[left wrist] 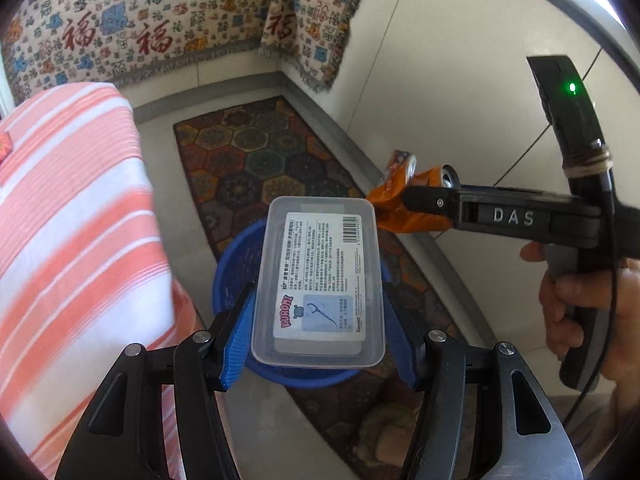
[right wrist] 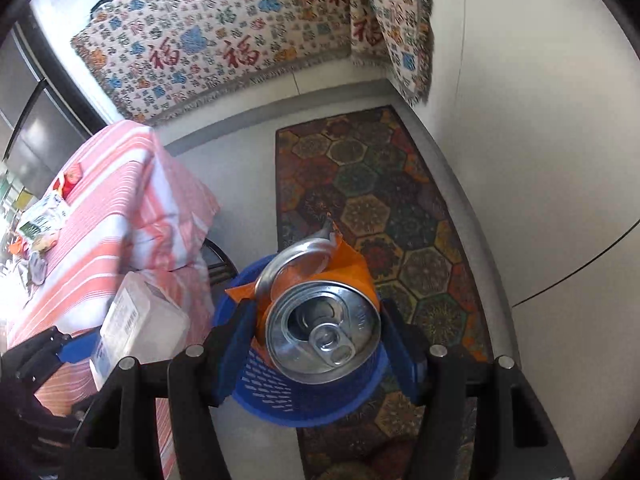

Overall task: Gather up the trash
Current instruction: 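Open both tools to drop the box and can into the basket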

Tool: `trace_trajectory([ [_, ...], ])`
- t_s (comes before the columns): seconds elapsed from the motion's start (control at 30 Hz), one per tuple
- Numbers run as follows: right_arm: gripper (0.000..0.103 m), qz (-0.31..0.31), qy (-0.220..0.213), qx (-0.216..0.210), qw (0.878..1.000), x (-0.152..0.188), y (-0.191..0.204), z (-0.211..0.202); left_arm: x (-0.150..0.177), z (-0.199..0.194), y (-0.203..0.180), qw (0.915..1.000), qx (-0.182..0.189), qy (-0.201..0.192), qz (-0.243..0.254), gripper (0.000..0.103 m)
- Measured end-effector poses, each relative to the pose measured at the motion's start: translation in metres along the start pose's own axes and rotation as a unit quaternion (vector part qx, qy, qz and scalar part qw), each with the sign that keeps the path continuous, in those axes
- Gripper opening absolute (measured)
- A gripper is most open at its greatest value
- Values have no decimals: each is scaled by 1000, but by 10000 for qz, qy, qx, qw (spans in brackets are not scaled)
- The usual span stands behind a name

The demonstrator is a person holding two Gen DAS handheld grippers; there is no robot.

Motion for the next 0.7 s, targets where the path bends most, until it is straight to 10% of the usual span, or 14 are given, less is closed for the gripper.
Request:
trace_trajectory([
  [0.33, 77, 909, 188, -528, 9943, -3, -33, 39, 0, 34, -1, 9999, -48, 124, -53, 77],
  [0.7, 77, 306, -2055, -108, 9781, -18, 12, -86, 31, -136, 15, 9952, 58, -957, -183, 91],
])
Point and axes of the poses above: each gripper's, at about its wrist camera, not at the fingertips, and z roughly the way its jaws point, y to its left, x to its underside, the point moved 5 cm from there along z, roughly the way its jaws point, and after that the axes turned 3 degrees about y, right-handed, at the moved point
